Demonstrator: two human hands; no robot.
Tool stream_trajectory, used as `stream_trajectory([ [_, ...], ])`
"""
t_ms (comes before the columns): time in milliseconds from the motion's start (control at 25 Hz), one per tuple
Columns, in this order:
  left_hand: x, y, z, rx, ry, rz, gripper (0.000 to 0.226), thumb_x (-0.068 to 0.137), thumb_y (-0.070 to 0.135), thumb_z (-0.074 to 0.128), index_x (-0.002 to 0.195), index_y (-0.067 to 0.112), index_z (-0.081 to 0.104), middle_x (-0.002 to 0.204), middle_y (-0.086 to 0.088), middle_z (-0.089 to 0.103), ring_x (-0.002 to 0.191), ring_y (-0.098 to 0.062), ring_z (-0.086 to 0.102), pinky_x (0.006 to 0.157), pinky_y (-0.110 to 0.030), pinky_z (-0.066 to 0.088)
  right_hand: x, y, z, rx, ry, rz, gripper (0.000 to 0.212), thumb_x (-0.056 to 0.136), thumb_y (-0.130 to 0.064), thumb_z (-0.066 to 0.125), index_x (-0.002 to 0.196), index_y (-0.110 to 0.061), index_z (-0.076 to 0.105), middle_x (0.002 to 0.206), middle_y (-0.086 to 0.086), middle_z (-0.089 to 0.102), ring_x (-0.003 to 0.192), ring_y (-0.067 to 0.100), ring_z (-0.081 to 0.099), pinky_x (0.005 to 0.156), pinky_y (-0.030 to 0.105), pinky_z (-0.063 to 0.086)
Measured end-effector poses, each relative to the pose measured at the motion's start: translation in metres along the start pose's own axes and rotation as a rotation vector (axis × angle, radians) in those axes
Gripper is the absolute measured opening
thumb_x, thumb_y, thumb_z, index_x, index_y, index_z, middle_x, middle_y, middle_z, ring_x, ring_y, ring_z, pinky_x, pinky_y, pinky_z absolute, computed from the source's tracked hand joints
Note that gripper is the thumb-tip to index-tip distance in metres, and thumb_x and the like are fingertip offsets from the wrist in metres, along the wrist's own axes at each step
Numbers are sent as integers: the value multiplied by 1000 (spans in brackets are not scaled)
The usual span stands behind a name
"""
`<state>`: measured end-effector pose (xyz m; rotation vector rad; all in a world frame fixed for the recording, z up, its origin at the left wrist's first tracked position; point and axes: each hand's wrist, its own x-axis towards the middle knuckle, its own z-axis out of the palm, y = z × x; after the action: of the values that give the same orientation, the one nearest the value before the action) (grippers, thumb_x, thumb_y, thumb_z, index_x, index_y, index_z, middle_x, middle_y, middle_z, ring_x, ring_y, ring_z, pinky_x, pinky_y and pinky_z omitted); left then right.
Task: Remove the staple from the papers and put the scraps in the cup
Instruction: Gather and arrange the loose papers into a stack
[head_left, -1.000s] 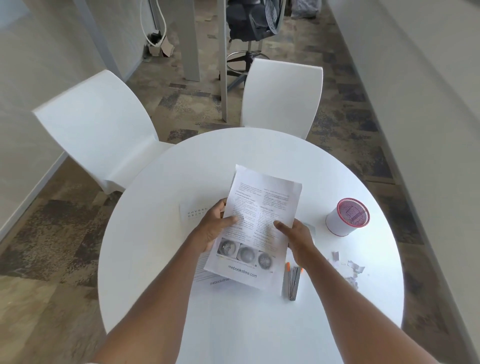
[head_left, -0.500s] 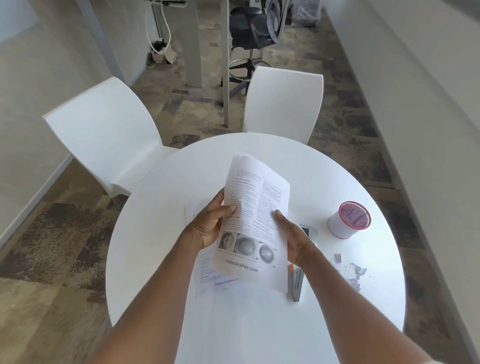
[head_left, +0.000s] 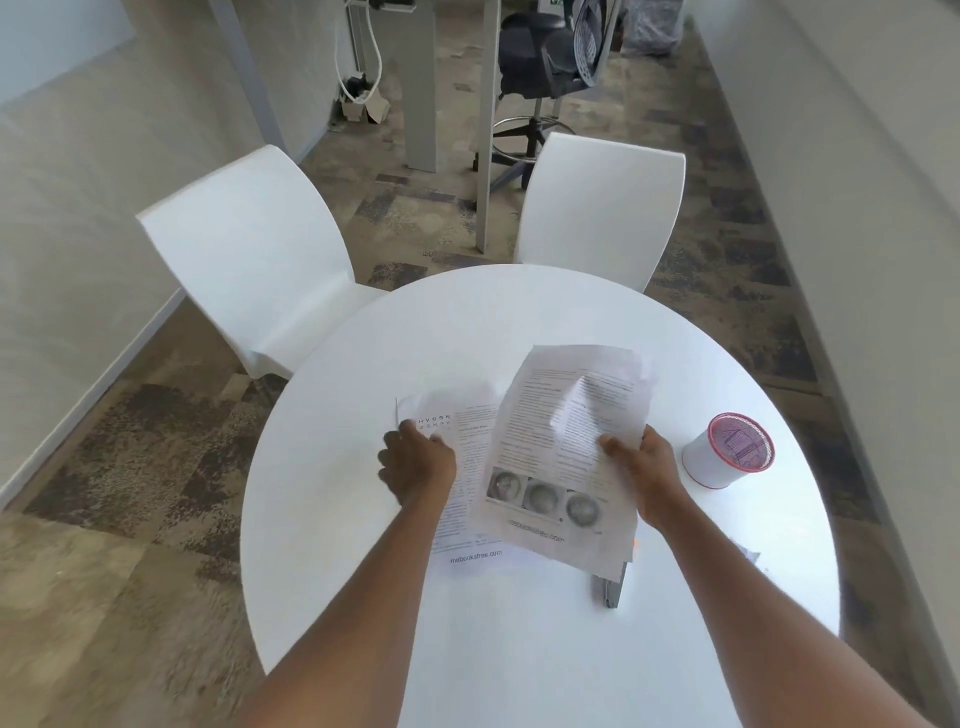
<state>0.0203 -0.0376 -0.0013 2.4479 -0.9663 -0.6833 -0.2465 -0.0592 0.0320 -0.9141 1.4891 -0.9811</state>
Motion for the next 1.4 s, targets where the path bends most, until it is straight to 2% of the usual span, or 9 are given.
stream_trajectory([
  [80,-1,-11,1,203,-58,-150,60,92,46,60,135,8,45,137,-15,48,124,-37,48,103,-47,36,4,-2,-14,50,37,19,14,89,0,66,90,-14,67,86,6,73,77,26,67,72,36,55],
  [240,-5,-19,9,415,-103,-141,82,79,59,71,135,4,45,132,-13,47,118,-35,52,98,-44,38,10,3,-29,124,-6,63,27,73,-7,73,99,-9,68,94,14,72,86,31,65,84,46,53],
  [600,6,-26,7,299,-166,-199,73,73,44,84,125,7,47,128,-12,56,117,-31,56,99,-43,36,6,20,-8,129,-168,144,49,67,-13,75,113,-2,65,103,17,72,90,32,68,87,51,55],
  [720,8,-32,4,304,-141,-167,45,82,39,74,117,14,58,124,-10,54,116,-30,53,97,-42,39,6,23,-3,131,-203,151,55,67,-13,76,119,1,62,108,21,71,94,35,67,90,54,54],
  [840,12,-45,-1,37,-88,3,12,88,13,57,97,18,63,111,-7,66,100,-28,62,85,-36,50,2,22,6,133,-258,158,50,68,-12,75,116,-2,65,105,18,73,92,33,69,88,51,55],
  [960,10,-51,-11,-166,-94,-9,18,91,23,61,107,16,58,109,-5,70,103,-31,65,80,-33,49,-4,22,17,124,-273,157,42,68,-12,74,109,-8,68,99,14,74,88,31,69,83,46,57],
  [1080,-2,-44,-6,123,-128,-24,69,78,61,72,121,11,54,119,-7,62,112,-32,62,86,-39,47,-6,25,19,113,-259,166,49,67,-12,75,115,-4,66,103,17,73,91,33,68,82,46,57],
  [1160,-13,-39,6,328,-118,31,81,72,66,74,124,9,50,123,-9,55,114,-31,57,90,-42,45,-5,28,14,93,-244,174,53,66,-12,75,117,-2,64,106,20,71,93,34,67,87,51,55],
  [1400,-14,-30,25,323,-123,20,50,84,38,73,121,9,57,124,-10,54,115,-30,56,92,-43,45,-1,35,-4,83,-234,195,54,68,-12,77,119,-2,64,113,24,70,96,38,67,93,58,53],
])
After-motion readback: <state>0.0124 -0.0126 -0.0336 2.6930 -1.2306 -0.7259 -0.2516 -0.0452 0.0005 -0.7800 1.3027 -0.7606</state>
